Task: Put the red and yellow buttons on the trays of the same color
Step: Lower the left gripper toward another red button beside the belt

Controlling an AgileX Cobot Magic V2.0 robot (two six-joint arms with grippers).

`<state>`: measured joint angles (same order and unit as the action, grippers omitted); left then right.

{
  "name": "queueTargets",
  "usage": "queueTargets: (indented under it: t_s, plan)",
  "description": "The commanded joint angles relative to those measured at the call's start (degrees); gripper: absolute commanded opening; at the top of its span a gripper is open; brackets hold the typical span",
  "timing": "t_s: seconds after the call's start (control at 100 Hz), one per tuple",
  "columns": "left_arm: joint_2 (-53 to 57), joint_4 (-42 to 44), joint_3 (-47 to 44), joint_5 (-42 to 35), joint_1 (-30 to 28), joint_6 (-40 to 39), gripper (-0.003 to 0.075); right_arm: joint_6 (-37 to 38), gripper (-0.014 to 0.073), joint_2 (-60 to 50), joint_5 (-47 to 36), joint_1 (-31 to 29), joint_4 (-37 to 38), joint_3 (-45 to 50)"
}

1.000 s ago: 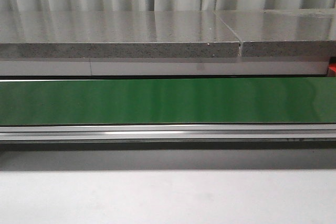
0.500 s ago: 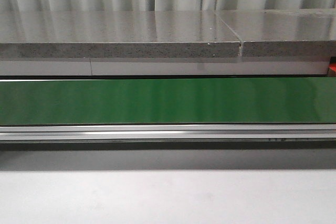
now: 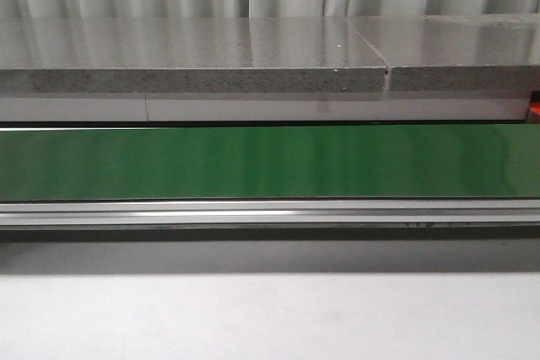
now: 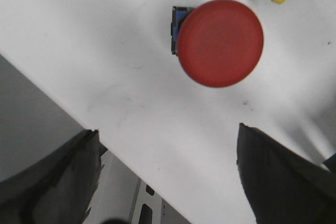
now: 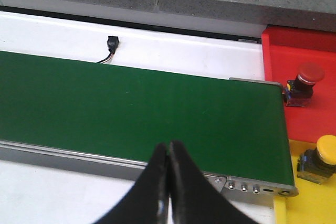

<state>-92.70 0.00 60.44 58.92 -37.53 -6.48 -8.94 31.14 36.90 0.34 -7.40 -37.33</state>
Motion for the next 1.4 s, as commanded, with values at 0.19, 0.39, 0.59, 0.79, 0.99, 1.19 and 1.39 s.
queueTargets:
  t_s: [0.19, 0.39, 0.59, 0.79, 0.99, 1.19, 1.39]
  plan:
    - [-2.71, -1.48, 2.56, -4.60, -0.04, 0.45, 0.0525, -0.52, -0.0066, 0.01, -3.93, 0.12, 0.22, -1.57]
    - [-6.16, -1.73, 5.93, -5.22, 0.29, 1.18, 0.0525, -0.52, -0.0066, 0.01, -3.93, 0.12, 0.22, -1.57]
    - [-6.30, -1.73, 7.20, -7.87, 0.65, 1.18, 0.0505, -0.52, -0.0066, 0.01, -3.93, 0.12, 0.22, -1.57]
    - [-6.30, -1.73, 7.20, -10.50, 0.65, 1.18, 0.0360, -0.52, -0.0066, 0.01, -3.93, 0.12, 0.22, -1.57]
    - [-6.30, -1.59, 7.20, -11.39, 0.65, 1.42, 0.0210, -0.52, -0.0066, 0.01, -3.93, 0.12, 0.22, -1.57]
    - [-4.30, -1.39, 7.20, -9.95, 0.65, 1.93, 0.0188, -0.52, -0.0066, 0.01, -3.93, 0.12, 0.22, -1.57]
    - [3.29, -1.56, 5.80, -7.19, 1.58, 3.01, 0.0188, -0.52, -0.0066, 0.01, -3.93, 0.12, 0.22, -1.57]
